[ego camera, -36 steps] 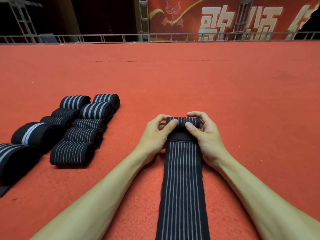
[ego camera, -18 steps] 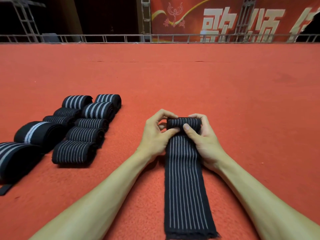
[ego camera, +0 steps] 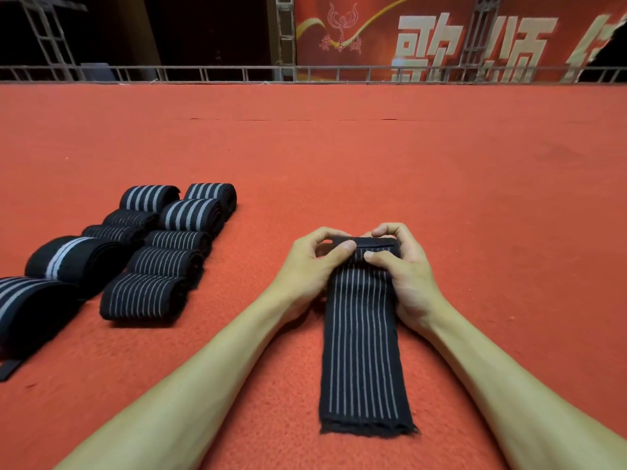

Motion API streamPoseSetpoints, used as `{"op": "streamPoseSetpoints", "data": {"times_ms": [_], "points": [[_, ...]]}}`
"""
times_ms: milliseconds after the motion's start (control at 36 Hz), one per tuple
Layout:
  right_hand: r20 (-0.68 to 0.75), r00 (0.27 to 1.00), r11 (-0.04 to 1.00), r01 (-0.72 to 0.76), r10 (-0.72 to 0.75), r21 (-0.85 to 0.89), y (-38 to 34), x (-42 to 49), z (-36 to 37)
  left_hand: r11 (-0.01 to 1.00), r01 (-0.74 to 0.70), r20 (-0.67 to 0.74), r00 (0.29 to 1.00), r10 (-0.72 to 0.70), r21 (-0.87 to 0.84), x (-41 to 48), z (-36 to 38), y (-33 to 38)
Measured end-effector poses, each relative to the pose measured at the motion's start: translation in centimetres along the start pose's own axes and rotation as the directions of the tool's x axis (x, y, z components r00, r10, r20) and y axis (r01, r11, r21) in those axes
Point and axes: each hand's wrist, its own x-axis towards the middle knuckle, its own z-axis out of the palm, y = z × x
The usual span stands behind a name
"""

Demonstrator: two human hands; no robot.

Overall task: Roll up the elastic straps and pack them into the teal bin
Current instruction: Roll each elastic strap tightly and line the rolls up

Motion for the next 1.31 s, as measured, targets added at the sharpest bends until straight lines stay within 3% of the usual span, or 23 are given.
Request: {"op": "streamPoseSetpoints", "data": {"times_ms": [167,306,389,528,861,972,1056,1167,1306], "points": [[0.054,0.990,0.982,-0.139,0.133,0.125,0.17,-0.09,0.11,0.978,-0.191,-0.029,0.980,0.195,0.085,0.00,-0.56,0.04],[-0.002,0.998,0.998,-0.057,0.057,-0.013,0.30,-0.19,0.19,0.963,-0.231,-0.005,0.972,0.234,0.139,-0.06,-0.40,-0.03],[-0.007,1.000,1.000,-0.027,0.027,-0.008,0.26,-0.21,-0.07,0.981,-0.173,0.024,0.985,0.171,0.085,-0.08,-0.47,-0.27],[0.013,1.000,1.000,0.013,-0.012,-0.018,0.41,0.02,-0.39,0.991,0.085,0.024,0.996,-0.083,-0.106,0.02,-0.08,-0.19],[-0.027,0.996,0.996,-0.091,0.091,0.004,0.21,0.00,0.13,0.992,-0.123,-0.017,0.992,0.123,0.000,-0.10,-0.61,-0.31],[-0.058,0.997,0.999,-0.045,0.044,-0.013,0.47,0.05,-0.06,0.992,-0.109,0.016,0.994,0.108,0.069,-0.31,-0.45,-0.20],[-0.064,0.997,0.999,-0.039,0.041,0.032,0.26,0.16,-0.28,0.998,-0.066,0.034,0.997,0.066,0.001,-0.21,-0.40,-0.19],[-0.049,0.999,1.000,0.016,-0.016,0.000,0.24,0.25,-0.39,0.983,0.113,0.080,0.992,-0.102,-0.148,-0.06,-0.21,-0.39],[-0.022,0.996,0.994,0.087,-0.088,-0.069,0.39,0.12,-0.61,0.987,0.100,0.066,0.993,-0.093,-0.122,0.31,-0.38,-0.82]]}}
